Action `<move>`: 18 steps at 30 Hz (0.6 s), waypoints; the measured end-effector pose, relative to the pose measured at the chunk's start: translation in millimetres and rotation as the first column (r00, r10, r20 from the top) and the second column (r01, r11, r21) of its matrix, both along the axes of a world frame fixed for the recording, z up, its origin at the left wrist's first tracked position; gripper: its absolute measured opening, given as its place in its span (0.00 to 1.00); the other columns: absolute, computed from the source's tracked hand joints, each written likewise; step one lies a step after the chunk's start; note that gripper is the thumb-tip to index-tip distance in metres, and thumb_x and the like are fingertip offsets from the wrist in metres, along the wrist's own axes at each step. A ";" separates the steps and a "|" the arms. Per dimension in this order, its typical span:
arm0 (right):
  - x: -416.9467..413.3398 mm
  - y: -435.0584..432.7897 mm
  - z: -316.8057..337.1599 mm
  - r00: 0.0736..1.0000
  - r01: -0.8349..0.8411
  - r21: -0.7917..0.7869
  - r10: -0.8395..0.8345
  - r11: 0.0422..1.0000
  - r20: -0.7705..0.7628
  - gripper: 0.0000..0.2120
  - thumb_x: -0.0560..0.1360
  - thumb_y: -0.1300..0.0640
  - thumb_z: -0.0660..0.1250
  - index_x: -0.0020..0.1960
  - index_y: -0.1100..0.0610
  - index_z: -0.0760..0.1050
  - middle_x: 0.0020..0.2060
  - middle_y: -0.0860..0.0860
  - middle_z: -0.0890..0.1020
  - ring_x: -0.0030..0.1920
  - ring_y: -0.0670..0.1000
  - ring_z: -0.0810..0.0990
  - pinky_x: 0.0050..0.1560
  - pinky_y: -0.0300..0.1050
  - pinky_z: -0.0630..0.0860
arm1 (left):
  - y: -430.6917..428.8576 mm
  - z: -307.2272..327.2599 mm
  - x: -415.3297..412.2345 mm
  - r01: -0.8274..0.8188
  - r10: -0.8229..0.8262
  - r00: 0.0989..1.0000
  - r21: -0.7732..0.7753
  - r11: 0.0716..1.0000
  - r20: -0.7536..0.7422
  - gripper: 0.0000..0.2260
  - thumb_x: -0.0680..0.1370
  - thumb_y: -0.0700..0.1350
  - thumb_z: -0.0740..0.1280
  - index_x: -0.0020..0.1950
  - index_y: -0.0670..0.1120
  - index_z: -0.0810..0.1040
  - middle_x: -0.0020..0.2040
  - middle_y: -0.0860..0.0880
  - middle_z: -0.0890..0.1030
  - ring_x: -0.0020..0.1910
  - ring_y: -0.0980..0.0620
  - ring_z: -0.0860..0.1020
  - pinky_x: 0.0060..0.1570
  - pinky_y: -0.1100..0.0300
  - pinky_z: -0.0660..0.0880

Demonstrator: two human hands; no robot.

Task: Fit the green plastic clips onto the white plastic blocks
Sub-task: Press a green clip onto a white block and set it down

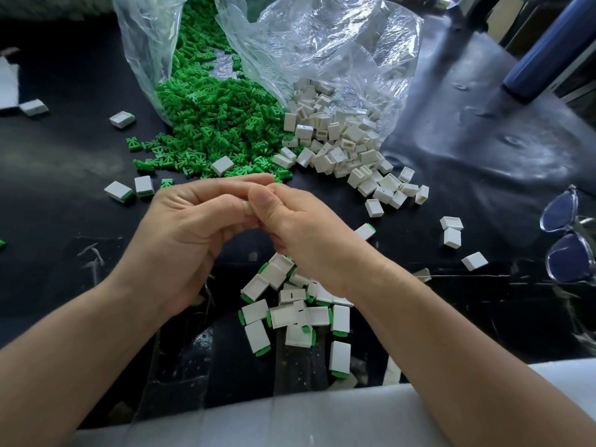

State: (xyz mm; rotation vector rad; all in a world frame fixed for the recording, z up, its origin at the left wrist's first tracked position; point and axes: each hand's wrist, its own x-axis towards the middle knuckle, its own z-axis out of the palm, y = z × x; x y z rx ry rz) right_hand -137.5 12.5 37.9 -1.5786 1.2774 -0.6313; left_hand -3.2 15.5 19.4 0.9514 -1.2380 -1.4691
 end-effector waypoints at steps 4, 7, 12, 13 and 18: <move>0.2 0.1 -0.8 0.996 -0.006 0.027 0.004 1.000 0.089 0.17 0.81 0.49 0.52 0.56 0.55 0.76 0.30 0.38 0.67 0.33 0.37 0.65 0.37 0.36 0.60 | -1.3 1.8 0.1 0.018 -0.018 1.000 0.024 1.000 -0.004 0.13 0.69 0.39 0.62 0.42 0.51 0.85 0.43 0.51 0.85 0.44 0.55 0.82 0.44 0.63 0.78; -3.3 -0.8 0.1 0.981 -0.029 0.074 0.014 0.997 0.195 0.17 0.81 0.50 0.52 0.36 0.49 0.72 0.21 0.37 0.71 0.26 0.37 0.69 0.35 0.34 0.62 | 0.6 5.9 -3.0 0.025 -0.021 0.995 0.035 0.999 -0.097 0.11 0.66 0.37 0.65 0.40 0.46 0.86 0.37 0.46 0.84 0.36 0.52 0.82 0.38 0.63 0.78; -6.5 -1.1 3.2 0.977 -0.047 0.138 0.017 0.989 0.214 0.24 0.80 0.47 0.51 0.30 0.54 0.70 0.22 0.44 0.69 0.22 0.40 0.65 0.25 0.28 0.62 | -1.3 5.0 -3.3 0.000 0.007 0.995 0.074 0.997 -0.101 0.09 0.66 0.36 0.65 0.41 0.40 0.84 0.34 0.39 0.82 0.31 0.45 0.80 0.36 0.60 0.78; -8.4 -2.7 4.4 0.986 -0.031 0.132 0.009 0.991 0.166 0.25 0.79 0.44 0.50 0.30 0.55 0.70 0.24 0.46 0.69 0.23 0.41 0.64 0.25 0.30 0.62 | -1.7 5.1 -3.0 -0.003 0.011 0.996 0.082 0.997 -0.093 0.08 0.66 0.36 0.67 0.41 0.40 0.84 0.34 0.41 0.82 0.32 0.46 0.81 0.37 0.59 0.79; -30.6 -17.5 7.2 0.983 0.164 0.026 -0.165 0.986 0.081 0.24 0.77 0.41 0.52 0.36 0.55 0.77 0.25 0.45 0.71 0.24 0.41 0.67 0.30 0.33 0.66 | -1.9 5.6 -2.5 -0.039 0.043 0.998 0.101 0.994 -0.034 0.08 0.61 0.40 0.73 0.39 0.46 0.85 0.38 0.49 0.84 0.36 0.57 0.81 0.32 0.66 0.76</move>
